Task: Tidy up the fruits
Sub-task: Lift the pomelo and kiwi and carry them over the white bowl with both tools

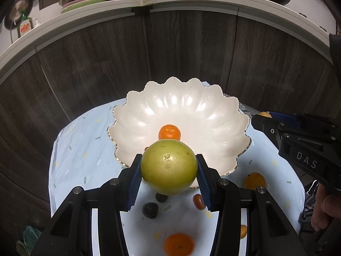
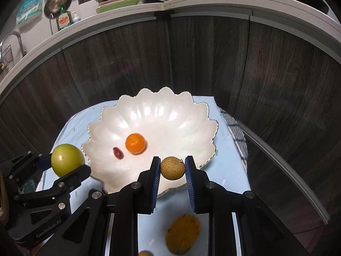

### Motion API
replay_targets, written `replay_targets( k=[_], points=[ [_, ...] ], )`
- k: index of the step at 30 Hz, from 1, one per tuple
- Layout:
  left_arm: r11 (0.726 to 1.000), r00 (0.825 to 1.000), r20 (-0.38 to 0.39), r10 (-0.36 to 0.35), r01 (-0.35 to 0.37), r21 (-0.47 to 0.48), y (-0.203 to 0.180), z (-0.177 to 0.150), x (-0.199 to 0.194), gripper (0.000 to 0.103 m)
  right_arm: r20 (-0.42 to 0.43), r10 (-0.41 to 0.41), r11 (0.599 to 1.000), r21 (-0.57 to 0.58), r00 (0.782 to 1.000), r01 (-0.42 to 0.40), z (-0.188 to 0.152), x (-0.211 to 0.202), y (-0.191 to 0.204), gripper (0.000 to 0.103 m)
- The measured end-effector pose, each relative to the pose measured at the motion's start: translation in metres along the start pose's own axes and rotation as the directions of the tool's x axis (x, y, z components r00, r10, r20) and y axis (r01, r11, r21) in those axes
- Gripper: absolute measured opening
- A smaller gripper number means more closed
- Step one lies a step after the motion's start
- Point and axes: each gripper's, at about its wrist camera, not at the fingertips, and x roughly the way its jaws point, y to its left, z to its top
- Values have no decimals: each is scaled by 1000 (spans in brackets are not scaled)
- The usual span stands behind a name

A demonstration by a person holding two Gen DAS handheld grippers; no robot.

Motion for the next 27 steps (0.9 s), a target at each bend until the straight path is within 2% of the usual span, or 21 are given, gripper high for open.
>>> replay_targets(
  k=[27],
  points=[
    [1000, 997, -79, -20, 19, -14, -1, 9, 58, 47, -46, 3, 1000, 10, 999, -2, 18, 58, -16, 25]
  ],
)
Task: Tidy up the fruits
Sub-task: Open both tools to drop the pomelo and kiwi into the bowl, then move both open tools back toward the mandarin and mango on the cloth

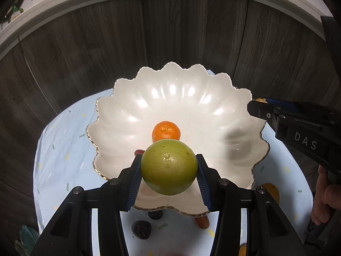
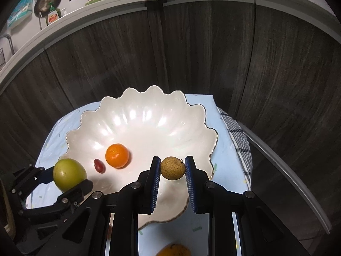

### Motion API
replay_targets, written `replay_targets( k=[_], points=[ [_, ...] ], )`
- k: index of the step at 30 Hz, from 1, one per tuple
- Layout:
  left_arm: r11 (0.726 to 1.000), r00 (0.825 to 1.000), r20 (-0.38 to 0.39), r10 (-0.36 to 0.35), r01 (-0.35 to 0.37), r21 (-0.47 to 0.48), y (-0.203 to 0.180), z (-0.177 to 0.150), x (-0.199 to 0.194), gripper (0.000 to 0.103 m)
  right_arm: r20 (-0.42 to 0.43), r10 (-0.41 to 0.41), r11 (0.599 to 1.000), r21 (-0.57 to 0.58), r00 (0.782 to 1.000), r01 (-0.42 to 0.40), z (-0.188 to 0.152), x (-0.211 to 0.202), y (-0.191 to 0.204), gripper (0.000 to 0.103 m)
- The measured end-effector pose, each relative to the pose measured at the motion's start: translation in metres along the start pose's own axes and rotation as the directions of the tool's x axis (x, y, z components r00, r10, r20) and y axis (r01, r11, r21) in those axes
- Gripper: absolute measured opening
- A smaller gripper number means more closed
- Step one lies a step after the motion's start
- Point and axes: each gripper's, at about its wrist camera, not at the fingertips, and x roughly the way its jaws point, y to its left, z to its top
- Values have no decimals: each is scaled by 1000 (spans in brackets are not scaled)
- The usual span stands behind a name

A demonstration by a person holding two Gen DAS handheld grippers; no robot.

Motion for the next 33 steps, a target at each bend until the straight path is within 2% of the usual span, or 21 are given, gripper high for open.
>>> replay_targets(
  k=[10, 14, 17, 18, 19, 21, 26, 28, 33],
  points=[
    [1000, 998, -50, 29, -29, 8, 2, -3, 13, 48, -29, -9, 1000, -15, 1000, 8, -2, 12, 2, 27],
    [999, 997, -73, 40, -40, 4, 3, -8, 18, 48, -17, -32, 999, -20, 999, 32, -2, 10, 2, 52],
    [999, 995, -90, 37, -38, -2, 3, -11, 21, 48, -6, -39, 999, -21, 999, 39, -2, 6, 2, 57],
    [999, 995, -91, 36, -37, -3, 3, -12, 20, 52, -4, -40, 999, -22, 999, 40, -3, 5, 2, 59],
    [999, 996, -82, 41, -41, -3, 3, -13, 19, 67, -2, -41, 999, -22, 999, 41, -3, 5, 2, 60],
    [999, 998, -47, 42, -42, -6, 2, -13, 12, 82, 4, -37, 999, -21, 999, 37, -4, 2, 3, 63],
    [999, 999, -24, 42, -42, 5, 1, -11, 4, 83, 18, -24, 1000, -2, 1000, 24, -5, -5, 1, 63],
    [999, 999, -20, 42, -42, -1, 0, -10, 1, 89, 23, -24, 1000, -1, 999, 24, -4, -8, 2, 63],
    [999, 999, 8, 48, -48, -15, 1, -9, -11, 93, 34, -25, 1000, 3, 999, 24, -5, -17, 2, 63]
  ],
)
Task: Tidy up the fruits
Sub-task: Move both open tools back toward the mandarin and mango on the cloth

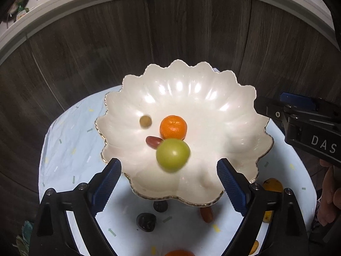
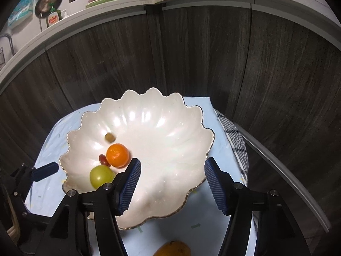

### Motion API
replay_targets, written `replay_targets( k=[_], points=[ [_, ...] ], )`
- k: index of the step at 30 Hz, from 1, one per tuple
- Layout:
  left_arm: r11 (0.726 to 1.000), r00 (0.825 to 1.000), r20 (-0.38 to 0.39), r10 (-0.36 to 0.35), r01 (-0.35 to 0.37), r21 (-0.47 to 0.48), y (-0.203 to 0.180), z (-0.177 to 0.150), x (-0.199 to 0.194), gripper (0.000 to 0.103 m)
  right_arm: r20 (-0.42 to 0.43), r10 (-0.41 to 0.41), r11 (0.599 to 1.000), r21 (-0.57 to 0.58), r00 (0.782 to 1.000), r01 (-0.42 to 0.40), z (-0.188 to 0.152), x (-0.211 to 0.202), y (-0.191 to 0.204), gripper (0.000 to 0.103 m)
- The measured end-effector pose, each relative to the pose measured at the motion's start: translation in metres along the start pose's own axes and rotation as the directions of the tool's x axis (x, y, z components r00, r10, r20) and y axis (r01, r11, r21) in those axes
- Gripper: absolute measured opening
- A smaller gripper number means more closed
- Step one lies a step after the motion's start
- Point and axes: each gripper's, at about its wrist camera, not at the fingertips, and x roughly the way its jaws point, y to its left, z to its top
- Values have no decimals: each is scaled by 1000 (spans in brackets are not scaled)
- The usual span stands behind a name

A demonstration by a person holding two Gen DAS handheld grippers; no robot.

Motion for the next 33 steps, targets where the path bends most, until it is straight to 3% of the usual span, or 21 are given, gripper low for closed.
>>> replay_targets(
  k=[14, 33],
  points=[
    [1000, 998, 55, 18, -17, -10, 1, -4, -34, 102, 38, -12, 1000, 16, 999, 11, -7, -35, 1, 70],
    [999, 991, 131, 40, -37, -19, 1, -13, -80, 102, 74, -6, 1000, 20, 997, 4, -19, -75, 8, 76]
  ],
)
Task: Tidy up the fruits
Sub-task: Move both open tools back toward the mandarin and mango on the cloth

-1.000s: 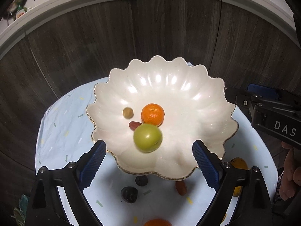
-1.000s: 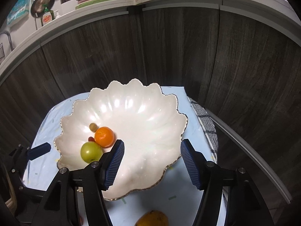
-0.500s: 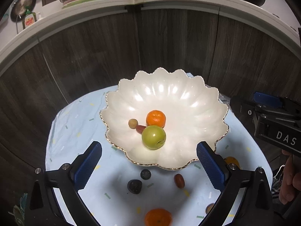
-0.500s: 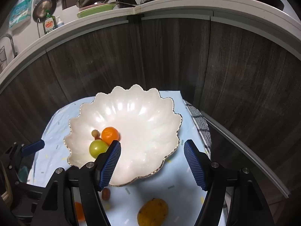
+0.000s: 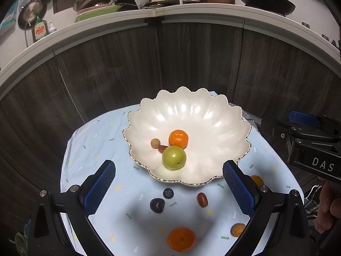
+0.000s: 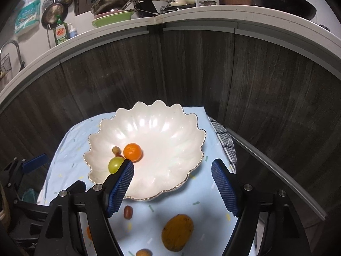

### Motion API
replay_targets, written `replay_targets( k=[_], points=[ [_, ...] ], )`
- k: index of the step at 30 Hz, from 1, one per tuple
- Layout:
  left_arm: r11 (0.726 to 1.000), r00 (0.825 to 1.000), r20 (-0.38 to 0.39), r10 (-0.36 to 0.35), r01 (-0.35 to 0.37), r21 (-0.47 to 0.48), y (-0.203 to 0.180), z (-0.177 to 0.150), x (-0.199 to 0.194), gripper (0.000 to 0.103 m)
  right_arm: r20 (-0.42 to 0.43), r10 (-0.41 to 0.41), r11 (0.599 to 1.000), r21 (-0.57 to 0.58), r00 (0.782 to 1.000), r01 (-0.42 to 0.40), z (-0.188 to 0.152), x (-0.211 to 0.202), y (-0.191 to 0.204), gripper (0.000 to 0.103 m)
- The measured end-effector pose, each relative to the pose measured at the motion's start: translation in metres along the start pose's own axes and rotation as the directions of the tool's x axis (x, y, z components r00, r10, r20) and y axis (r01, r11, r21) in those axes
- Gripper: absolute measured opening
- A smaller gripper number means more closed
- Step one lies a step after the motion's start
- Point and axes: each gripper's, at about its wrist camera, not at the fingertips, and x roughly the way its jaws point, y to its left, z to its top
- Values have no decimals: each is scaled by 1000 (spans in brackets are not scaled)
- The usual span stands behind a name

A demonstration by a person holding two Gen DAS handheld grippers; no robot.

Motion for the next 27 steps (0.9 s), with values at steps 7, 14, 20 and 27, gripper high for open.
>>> replay_targets(
  k=[7, 14, 20, 27],
  points=[
    [999, 999, 7, 37, -36, -32, 6, -7, -10, 102, -3, 7, 1000, 13, 1000, -7, -10, -7, 0, 76],
    [999, 999, -29, 16, -17, -47, 7, -20, -9, 102, -18, 14, 1000, 23, 1000, -13, -25, -10, 2, 76],
    [999, 999, -44, 14, -16, -33, 0, -33, -11, 102, -36, 19, 999, 33, 999, -17, -38, -11, 0, 76],
    [999, 999, -52, 13, -14, -31, -6, -47, -11, 102, -67, 20, 999, 43, 998, -18, -54, -8, -4, 76]
  ],
)
